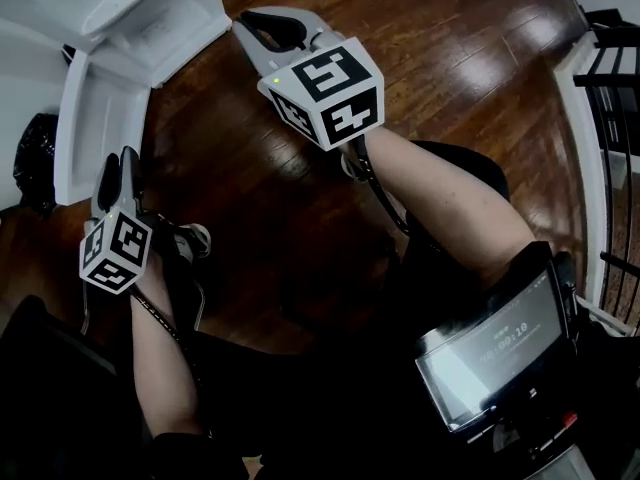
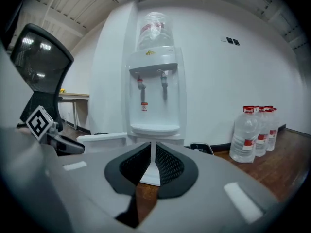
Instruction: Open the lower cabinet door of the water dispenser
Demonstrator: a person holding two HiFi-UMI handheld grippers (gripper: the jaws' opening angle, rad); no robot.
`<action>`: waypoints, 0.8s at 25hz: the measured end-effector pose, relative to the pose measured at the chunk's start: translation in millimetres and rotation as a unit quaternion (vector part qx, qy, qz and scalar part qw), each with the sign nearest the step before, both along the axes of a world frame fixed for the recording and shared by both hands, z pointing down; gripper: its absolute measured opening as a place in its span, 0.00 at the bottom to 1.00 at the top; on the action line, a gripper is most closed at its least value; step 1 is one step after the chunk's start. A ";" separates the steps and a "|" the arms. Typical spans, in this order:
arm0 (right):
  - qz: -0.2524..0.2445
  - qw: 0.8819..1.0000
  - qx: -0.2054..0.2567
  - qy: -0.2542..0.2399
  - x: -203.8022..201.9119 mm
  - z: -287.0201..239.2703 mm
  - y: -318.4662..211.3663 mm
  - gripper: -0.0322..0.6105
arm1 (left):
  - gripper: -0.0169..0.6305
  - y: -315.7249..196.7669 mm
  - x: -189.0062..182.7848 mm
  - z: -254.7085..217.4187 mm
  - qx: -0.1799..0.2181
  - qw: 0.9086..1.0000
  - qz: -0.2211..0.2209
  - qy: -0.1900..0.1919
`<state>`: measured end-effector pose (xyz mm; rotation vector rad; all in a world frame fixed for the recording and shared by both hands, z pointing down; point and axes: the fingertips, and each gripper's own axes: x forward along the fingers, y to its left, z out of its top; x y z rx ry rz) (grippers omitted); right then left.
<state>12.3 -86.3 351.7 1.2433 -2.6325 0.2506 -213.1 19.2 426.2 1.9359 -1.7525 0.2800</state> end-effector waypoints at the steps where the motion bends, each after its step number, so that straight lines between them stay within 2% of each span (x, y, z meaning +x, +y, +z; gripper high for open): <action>1: -0.008 1.000 0.004 -0.006 -5.3 -4.3 -1.6 0.10 | 0.26 3.9 -12.3 15.9 -0.016 1.000 -0.024 -0.007; 3: -0.010 1.000 0.003 -0.025 -7.8 -11.4 -5.1 0.10 | 0.24 15.7 -29.7 49.4 -0.055 0.997 -0.057 -0.019; 6: -0.003 0.998 -0.003 -0.055 -4.7 -23.8 -10.4 0.10 | 0.24 35.7 -44.4 90.0 -0.119 0.989 -0.070 -0.045; 9: -0.005 0.997 0.011 -0.071 -9.9 -42.3 -9.4 0.10 | 0.24 55.2 -66.6 124.1 -0.180 0.977 -0.082 -0.077; 11: -0.013 0.996 0.014 -0.083 -15.0 -51.2 -3.7 0.10 | 0.24 68.8 -87.9 141.0 -0.206 0.968 -0.105 -0.097; 14: -0.024 0.994 0.003 -0.110 -17.2 -62.2 0.3 0.10 | 0.24 78.6 -124.3 151.5 -0.204 0.957 -0.172 -0.112; 17: -0.031 0.992 -0.006 -0.119 -13.1 -66.2 0.1 0.09 | 0.27 75.5 -158.9 156.6 -0.177 0.951 -0.235 -0.091; 18: -0.031 0.992 -0.009 -0.118 -11.3 -64.9 -0.7 0.09 | 0.28 72.8 -167.7 156.0 -0.173 0.950 -0.242 -0.092; 20: -0.030 0.992 -0.017 -0.119 -10.3 -60.9 -2.0 0.09 | 0.37 63.3 -176.2 161.6 -0.175 0.955 -0.213 -0.109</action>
